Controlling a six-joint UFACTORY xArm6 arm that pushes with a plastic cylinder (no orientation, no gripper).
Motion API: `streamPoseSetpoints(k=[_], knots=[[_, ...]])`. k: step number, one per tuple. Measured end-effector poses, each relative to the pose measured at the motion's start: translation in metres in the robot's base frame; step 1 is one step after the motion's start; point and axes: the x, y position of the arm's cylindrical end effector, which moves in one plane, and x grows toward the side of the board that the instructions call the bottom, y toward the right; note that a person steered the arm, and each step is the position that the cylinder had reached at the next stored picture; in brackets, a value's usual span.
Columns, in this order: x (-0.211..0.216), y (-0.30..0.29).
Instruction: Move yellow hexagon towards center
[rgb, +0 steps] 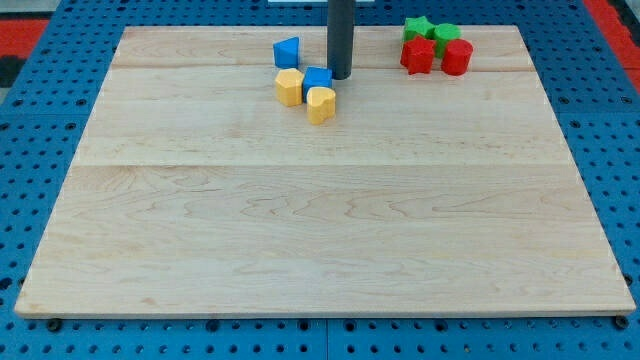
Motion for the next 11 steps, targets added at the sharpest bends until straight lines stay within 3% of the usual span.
streamPoseSetpoints(k=[2,4,6,8,9,10,11], knots=[[0.045,-0.002],[-0.019,0.032],[-0.014,-0.047],[0.05,-0.101],[0.056,-0.121],[0.004,-0.097],[-0.026,-0.03]])
